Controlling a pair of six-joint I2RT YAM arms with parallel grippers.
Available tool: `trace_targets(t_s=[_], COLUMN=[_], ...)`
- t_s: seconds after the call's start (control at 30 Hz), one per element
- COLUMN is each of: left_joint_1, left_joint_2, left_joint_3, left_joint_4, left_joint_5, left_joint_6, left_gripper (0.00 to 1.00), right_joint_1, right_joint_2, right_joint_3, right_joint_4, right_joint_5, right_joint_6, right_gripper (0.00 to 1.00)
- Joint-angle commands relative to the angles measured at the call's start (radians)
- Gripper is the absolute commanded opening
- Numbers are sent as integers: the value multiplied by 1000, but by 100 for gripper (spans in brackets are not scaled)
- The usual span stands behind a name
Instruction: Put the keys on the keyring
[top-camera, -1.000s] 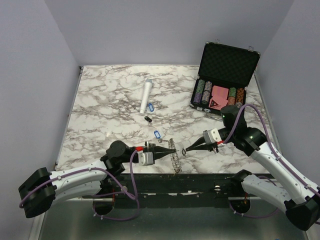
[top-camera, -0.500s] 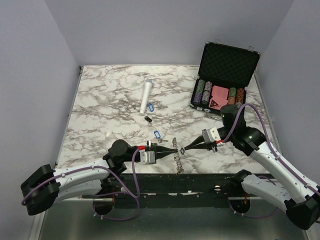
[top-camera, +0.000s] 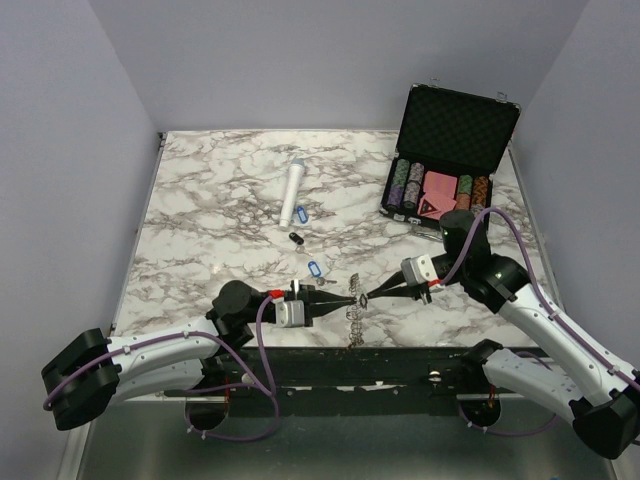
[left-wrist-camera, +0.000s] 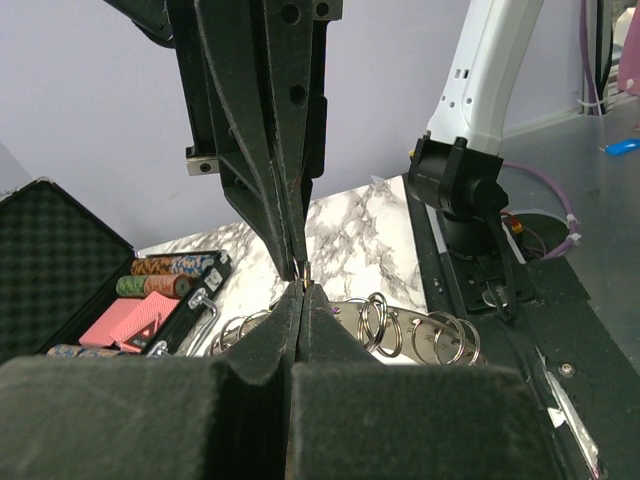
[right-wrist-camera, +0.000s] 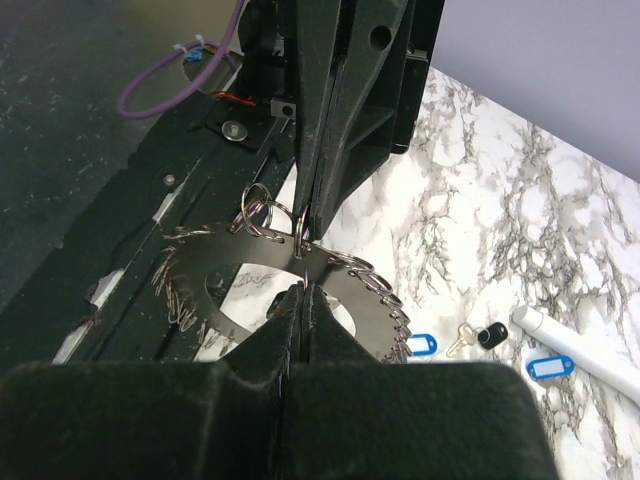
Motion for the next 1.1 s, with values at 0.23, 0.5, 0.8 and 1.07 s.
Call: trace_targets(t_s=[0.23, 0.5, 0.8, 1.07], left_joint_1=[4, 4, 4, 4], left_joint_2=[1, 17, 37, 51], left_joint_3=[-27, -42, -70, -81], left_joint_4=[136, 199, 280, 335], left_joint_5=[-31, -63, -132, -141], left_joint_6=[-47, -78, -116, -149], left_gripper=[0, 0, 0, 0], right_joint_1=[8, 9, 14, 16], right_joint_2=[-12, -15, -20, -17], right_joint_3=[-4, -8, -10, -19], right_joint_4=[46, 95, 116, 171], right_joint_5=[-3, -6, -4, 17], right_joint_6=[38, 84, 97, 142], right_gripper=[0, 0, 0, 0])
